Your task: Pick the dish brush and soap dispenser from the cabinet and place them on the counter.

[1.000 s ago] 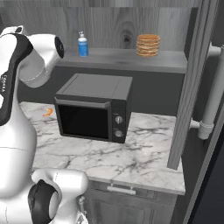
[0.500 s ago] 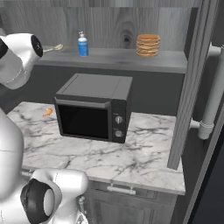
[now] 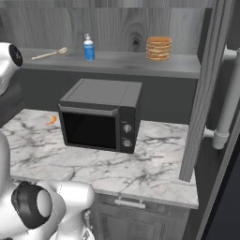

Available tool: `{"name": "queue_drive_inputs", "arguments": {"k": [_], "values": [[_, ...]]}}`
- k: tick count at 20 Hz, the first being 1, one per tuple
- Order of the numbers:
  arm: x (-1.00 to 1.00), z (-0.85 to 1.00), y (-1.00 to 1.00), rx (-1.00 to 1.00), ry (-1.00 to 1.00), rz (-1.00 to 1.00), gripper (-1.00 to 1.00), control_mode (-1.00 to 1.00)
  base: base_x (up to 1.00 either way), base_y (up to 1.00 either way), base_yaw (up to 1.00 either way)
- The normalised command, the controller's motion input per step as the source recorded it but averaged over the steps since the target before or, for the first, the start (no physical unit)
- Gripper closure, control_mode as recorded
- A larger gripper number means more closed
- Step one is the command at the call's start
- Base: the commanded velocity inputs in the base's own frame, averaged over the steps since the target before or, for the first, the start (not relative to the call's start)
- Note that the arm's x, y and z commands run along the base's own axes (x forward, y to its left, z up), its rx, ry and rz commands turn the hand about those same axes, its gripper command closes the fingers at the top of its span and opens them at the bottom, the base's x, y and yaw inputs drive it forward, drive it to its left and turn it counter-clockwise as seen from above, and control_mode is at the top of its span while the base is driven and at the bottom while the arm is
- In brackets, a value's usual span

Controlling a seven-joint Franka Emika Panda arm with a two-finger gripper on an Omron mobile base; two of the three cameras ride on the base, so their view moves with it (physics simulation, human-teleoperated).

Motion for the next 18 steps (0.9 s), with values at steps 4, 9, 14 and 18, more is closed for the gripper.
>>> {"name": "queue_drive_inputs", "arguments": {"k": [4, 9, 14, 18], "values": [[0.0, -0.18, 0.66, 0.0, 0.02, 0.02, -1.0, -1.0, 0.0, 0.0, 0.0], [0.0, -0.11, 0.61, 0.0, 0.0, 0.01, -1.0, -1.0, 0.0, 0.0, 0.0], [0.0, -0.04, 0.43, 0.0, 0.0, 0.0, -1.0, -1.0, 0.0, 0.0, 0.0], [0.06, 0.0, 0.11, 0.0, 0.0, 0.0, -1.0, -1.0, 0.0, 0.0, 0.0]]}}
